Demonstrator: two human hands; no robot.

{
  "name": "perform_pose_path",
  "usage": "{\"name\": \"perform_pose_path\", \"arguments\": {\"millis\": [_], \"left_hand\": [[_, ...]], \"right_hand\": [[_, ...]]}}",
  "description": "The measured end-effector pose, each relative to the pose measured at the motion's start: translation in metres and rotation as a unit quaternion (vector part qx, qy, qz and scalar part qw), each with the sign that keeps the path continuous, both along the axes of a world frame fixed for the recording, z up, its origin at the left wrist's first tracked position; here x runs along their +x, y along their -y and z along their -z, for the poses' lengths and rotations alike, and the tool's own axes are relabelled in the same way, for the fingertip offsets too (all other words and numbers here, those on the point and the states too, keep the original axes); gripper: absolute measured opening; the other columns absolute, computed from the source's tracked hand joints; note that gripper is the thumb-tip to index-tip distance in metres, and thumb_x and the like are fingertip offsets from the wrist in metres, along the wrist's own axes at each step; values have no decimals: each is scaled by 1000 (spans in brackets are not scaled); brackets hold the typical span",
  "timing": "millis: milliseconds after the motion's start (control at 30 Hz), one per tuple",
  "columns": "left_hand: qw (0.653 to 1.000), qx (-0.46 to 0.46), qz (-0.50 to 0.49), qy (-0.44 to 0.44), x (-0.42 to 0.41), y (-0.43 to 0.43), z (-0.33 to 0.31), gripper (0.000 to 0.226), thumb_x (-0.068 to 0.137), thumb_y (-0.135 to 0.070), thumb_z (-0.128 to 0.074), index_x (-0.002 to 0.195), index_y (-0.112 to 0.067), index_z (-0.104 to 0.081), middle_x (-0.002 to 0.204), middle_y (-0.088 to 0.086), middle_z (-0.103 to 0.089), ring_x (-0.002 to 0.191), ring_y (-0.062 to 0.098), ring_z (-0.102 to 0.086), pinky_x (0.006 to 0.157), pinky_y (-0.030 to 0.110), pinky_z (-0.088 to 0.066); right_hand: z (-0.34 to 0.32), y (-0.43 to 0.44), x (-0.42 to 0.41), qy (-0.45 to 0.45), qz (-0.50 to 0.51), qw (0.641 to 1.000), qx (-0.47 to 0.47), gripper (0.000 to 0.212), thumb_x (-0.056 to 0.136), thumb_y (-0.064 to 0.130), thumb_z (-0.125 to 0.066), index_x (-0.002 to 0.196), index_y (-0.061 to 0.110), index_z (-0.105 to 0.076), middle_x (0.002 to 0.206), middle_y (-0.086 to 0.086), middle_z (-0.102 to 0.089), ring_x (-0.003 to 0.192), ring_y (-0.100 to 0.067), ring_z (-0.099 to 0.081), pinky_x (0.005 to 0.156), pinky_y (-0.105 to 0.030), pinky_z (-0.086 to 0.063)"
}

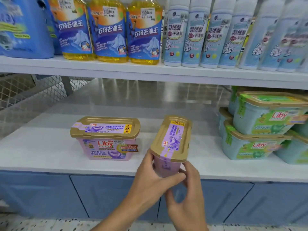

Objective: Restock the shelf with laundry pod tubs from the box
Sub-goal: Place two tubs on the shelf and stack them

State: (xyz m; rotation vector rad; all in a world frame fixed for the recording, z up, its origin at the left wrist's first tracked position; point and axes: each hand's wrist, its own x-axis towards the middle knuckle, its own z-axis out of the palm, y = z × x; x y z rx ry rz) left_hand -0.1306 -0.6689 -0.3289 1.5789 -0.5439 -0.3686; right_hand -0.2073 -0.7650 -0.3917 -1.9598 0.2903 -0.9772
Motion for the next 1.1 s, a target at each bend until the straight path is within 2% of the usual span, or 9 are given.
{"name": "perform_pose_path", "arguments": {"millis": [167,267,367,500,667,767,900,1000,1100], "left_hand": [[999,17,-34,19,30,-2,8,83,58,-10,-98,123,-31,-53,120,-14,-72,111,2,-69,90,26,-57],[993,66,-62,79,36,0,13,86,55,-21,-97,124,-37,-47,117,-19,-69,108,-4,-66,88,22,-56],[991,87,-64,75,48,1,12,85,53,-18,-87,127,-31,-48,114,-16,-68,105,-4,-65,80,14,-54],[993,113,15,29,71,-2,8,59,50,-8,-80,105,7,-63,108,2,-76,114,11,-67,75,6,-51],[992,112,56,12,60,1,6,25,83,6,-76,104,5,-61,116,-9,-68,95,-11,-64,68,-5,-40],[994,98,36,11,62,5,11,17,94,-2,-67,109,-8,-61,119,-11,-69,108,2,-65,79,1,-46],[994,95,39,40,54,3,12,24,101,-11,-59,116,-30,-61,120,-18,-70,111,-12,-63,100,17,-49],[988,131,24,80,50,-15,-8,23,96,-10,-67,111,-27,-72,112,-17,-76,105,-8,-68,95,23,-55],[982,142,-29,120,55,-58,-39,8,85,-17,-81,88,-24,-79,82,-5,-79,78,12,-75,69,34,-64]], "right_hand": [[-9,31,0,4,-100,994,-41,79,67,-20,-46,134,18,-60,132,6,-59,114,-19,-67,93,-23,-54],[-23,54,1,-1,-79,997,-19,62,78,-22,-55,119,23,-66,116,11,-67,99,-11,-72,87,-18,-54],[-32,81,14,-38,-5,994,101,55,79,-4,-76,123,24,-58,123,15,-63,110,-8,-64,95,-25,-52],[-42,124,33,-135,-120,963,200,98,55,19,-98,139,17,-47,129,4,-65,118,-15,-63,98,-30,-51],[-53,134,37,-144,-205,950,185,61,66,8,-89,122,11,-64,112,-4,-77,106,-24,-73,86,-36,-60],[-48,132,33,-122,-186,956,192,61,66,7,-89,122,9,-65,113,-4,-77,106,-21,-73,90,-33,-58],[-49,129,31,-124,-170,962,176,59,67,8,-90,121,11,-66,111,0,-77,103,-17,-74,88,-28,-59],[-52,126,30,-125,-162,964,168,58,67,11,-89,120,15,-66,109,4,-78,100,-13,-74,82,-22,-59],[-54,126,28,-128,-166,964,162,56,67,13,-88,118,20,-67,106,9,-78,96,-7,-74,73,-14,-57]]}}
